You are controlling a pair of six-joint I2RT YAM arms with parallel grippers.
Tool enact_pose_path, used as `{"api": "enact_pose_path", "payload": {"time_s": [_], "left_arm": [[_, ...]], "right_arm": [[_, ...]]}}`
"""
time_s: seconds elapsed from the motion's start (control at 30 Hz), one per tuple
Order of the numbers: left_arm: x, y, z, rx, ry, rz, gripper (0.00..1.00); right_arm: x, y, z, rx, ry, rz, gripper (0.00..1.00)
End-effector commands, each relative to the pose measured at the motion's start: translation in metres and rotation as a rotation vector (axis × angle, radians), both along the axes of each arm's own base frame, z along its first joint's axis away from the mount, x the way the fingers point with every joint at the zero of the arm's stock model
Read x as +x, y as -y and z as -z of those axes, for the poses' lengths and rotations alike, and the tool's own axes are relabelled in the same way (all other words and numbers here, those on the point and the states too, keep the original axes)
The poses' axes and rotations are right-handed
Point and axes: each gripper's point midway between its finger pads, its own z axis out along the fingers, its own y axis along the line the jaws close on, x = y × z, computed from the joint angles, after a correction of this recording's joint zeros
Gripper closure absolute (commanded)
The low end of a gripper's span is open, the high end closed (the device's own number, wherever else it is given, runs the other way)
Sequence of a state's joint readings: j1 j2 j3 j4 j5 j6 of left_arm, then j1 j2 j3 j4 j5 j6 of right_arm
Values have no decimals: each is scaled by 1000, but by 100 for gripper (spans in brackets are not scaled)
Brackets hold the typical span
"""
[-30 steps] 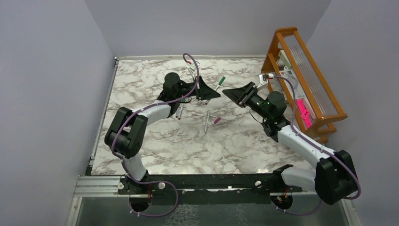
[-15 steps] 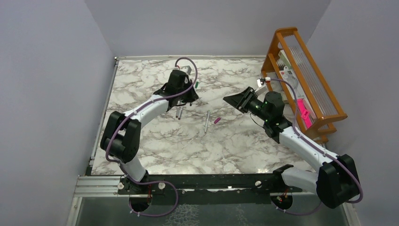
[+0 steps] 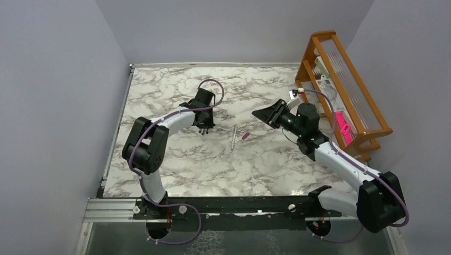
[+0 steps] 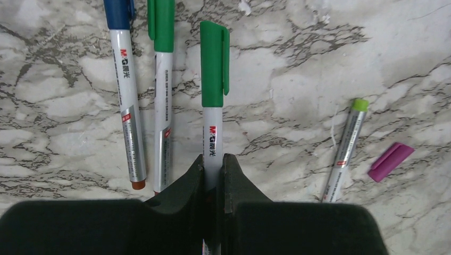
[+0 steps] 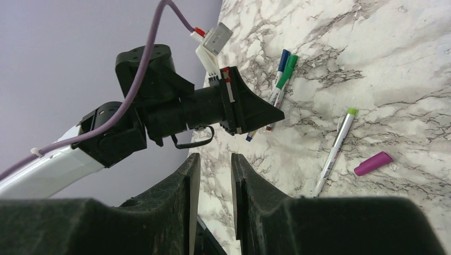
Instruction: Insert the pens into the pen caps
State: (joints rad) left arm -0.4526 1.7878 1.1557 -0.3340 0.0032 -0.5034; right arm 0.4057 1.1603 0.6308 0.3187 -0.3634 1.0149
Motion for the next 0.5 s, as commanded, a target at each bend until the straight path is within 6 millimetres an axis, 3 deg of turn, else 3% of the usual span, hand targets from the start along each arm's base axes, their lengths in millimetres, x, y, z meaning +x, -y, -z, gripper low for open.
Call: {"api": "enact_pose_path", "payload": {"time_s": [0.0, 0.13, 0.33, 0.47], "left_arm": [[-5, -5, 7, 26, -55, -14, 100], [-9, -8, 14, 38, -82, -18, 99], [-9, -9, 16, 29, -97, -39, 73], [-11, -9, 17, 29, -106, -37, 70]], "right_arm": [[3, 2, 5, -22, 2, 11, 73], [2, 2, 7, -22, -2, 8, 73], [0, 3, 11, -28, -13, 8, 73], [-1, 3, 13, -34, -17, 7, 73]]}}
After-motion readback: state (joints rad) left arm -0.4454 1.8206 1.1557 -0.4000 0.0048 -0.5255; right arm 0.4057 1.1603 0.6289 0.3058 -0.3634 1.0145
